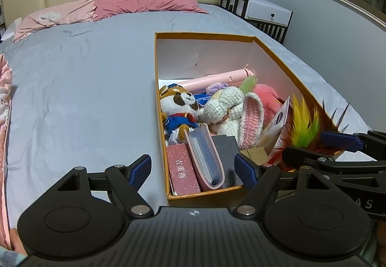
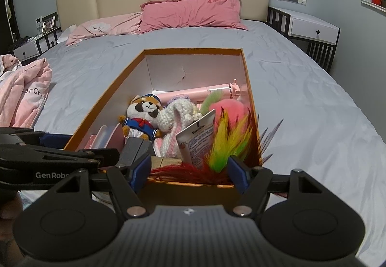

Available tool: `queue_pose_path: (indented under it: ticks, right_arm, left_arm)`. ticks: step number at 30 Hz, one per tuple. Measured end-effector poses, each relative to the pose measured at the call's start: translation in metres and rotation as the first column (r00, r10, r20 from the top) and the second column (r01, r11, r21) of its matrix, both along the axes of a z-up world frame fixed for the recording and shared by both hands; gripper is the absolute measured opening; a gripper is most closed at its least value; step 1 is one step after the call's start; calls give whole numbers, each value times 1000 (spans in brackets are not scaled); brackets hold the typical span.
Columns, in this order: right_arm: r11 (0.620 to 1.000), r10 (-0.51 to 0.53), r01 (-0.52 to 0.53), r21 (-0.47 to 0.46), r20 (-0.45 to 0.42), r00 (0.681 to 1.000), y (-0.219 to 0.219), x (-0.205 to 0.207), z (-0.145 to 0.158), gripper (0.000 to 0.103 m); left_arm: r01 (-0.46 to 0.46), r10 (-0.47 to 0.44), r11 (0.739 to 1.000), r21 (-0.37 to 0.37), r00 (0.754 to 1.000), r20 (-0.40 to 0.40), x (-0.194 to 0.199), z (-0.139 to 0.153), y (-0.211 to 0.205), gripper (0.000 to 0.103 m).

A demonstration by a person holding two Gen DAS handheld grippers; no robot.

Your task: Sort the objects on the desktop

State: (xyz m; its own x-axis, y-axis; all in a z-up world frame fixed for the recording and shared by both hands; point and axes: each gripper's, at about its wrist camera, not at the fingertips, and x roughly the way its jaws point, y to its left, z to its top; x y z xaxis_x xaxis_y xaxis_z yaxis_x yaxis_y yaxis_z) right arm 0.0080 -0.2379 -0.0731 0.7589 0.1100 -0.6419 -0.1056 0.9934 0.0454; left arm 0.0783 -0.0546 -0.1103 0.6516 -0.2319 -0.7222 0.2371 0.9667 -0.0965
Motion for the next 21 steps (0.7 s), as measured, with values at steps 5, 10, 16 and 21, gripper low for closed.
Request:
queue_pose_path:
  ticks: [5, 10, 16, 21]
  right_arm:
    - [1000, -1, 1, 4, 0, 1000, 1, -1, 0, 71]
    - [1000, -2, 2, 8, -1, 1000, 1, -1, 0, 71]
    - [1000, -2, 2, 8, -1, 1000, 1, -1, 0, 71]
    - [1000, -2, 2, 8, -1, 1000, 1, -1, 0, 71]
  left_arm:
    - [-3, 3, 1000, 2, 1000, -5, 0, 0, 0, 89]
    - [-9, 9, 1000, 6, 1000, -9, 0, 0, -1, 89]
    - [-14, 14, 1000, 10, 1000, -14, 1, 0, -2, 89]
    - [-14, 14, 1000, 11, 1000, -14, 1, 0, -2, 89]
